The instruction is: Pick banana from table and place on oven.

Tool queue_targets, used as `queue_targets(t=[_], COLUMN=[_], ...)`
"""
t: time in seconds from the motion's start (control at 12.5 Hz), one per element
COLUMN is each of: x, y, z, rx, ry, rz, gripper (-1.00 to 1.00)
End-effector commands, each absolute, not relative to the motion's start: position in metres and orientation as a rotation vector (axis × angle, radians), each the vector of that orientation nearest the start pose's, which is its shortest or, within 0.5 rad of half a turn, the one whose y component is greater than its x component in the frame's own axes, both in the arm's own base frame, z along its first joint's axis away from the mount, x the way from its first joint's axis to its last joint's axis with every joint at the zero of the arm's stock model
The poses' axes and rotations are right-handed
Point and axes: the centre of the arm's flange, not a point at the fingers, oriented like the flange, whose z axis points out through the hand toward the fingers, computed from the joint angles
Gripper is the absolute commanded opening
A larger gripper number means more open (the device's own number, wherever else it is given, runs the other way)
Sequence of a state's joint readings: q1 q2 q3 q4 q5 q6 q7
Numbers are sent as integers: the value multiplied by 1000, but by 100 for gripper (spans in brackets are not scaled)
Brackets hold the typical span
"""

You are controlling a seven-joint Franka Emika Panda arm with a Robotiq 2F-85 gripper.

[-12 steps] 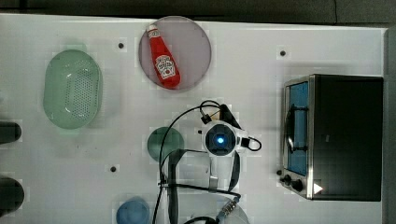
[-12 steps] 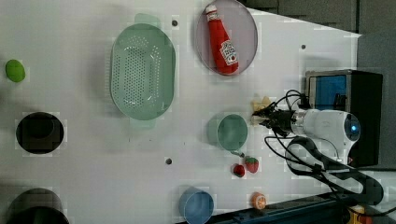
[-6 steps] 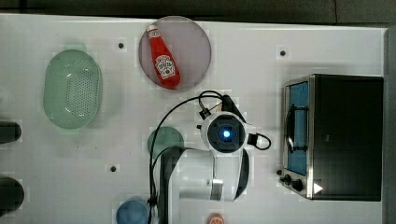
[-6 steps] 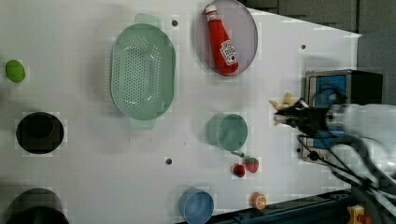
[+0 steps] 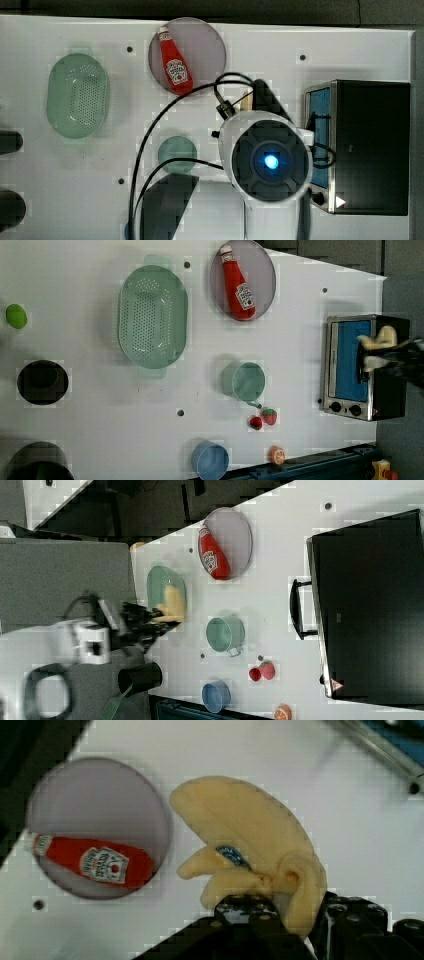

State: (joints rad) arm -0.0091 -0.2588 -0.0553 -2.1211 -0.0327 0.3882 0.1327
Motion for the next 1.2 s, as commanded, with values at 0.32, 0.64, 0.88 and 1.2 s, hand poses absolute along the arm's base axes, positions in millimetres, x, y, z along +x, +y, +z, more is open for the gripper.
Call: queue_targets(t=[0.32,0.64,0.88,1.2], x=[499,502,493,483], y=[-122,-227,-302,-366], z=[569,550,523,473], rx=[-2711,-2888,-2935,-3004], ry=[1583,1376,1359,1304], rz=[-71,-37,-89,-77], gripper=[-48,-48,-48,-48])
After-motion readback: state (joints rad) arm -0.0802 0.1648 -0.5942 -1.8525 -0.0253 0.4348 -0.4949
